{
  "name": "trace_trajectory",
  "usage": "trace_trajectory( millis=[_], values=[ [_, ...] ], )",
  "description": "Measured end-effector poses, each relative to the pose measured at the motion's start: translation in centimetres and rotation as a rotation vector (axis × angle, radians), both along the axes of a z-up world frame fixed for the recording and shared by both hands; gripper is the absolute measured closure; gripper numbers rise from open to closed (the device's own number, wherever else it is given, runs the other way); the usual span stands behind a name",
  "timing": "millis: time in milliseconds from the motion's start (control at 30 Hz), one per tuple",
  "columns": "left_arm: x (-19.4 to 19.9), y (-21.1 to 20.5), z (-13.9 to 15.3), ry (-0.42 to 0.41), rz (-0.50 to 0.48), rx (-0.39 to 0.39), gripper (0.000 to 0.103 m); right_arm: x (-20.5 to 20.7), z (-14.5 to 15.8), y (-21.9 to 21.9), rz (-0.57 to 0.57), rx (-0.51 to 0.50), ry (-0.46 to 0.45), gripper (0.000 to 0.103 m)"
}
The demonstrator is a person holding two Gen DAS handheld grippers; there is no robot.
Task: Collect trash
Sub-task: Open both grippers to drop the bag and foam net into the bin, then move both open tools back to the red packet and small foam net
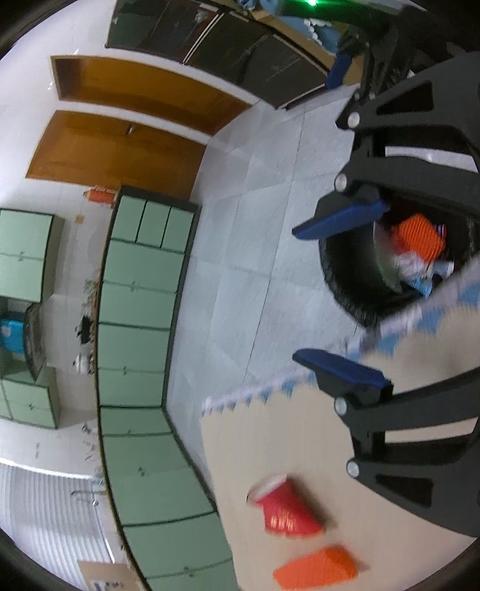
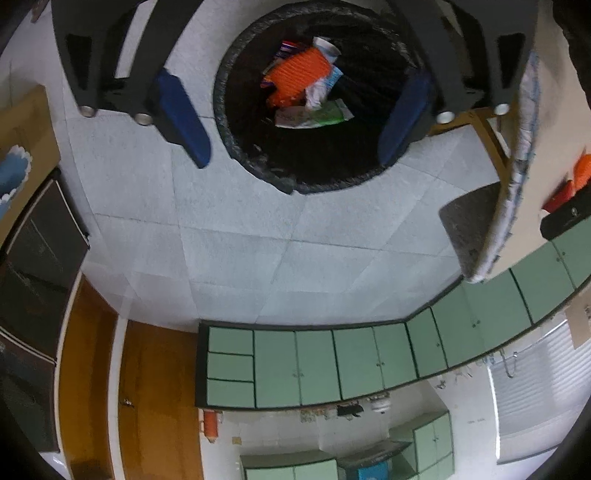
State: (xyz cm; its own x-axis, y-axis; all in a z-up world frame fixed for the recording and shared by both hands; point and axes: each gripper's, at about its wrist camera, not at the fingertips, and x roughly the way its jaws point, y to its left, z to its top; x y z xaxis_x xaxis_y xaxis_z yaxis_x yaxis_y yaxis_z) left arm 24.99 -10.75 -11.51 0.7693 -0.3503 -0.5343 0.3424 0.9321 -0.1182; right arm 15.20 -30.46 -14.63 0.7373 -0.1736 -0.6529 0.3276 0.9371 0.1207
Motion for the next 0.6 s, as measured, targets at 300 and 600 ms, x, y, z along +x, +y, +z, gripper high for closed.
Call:
trace_trajectory(
  millis=[300, 600],
  values=[
    [-0.5, 9.8, 1.7, -0.062, 0.195, 0.043, 0.03, 2.8, 4.2, 7.2, 0.142, -0.02, -0.108, 0.006],
    [-0.9, 19.5, 2.4, -0.078, 0.379, 0.092, 0.029, 6.5, 5.4, 16.2, 0.307, -0.019, -0.142, 0.006]
  ],
)
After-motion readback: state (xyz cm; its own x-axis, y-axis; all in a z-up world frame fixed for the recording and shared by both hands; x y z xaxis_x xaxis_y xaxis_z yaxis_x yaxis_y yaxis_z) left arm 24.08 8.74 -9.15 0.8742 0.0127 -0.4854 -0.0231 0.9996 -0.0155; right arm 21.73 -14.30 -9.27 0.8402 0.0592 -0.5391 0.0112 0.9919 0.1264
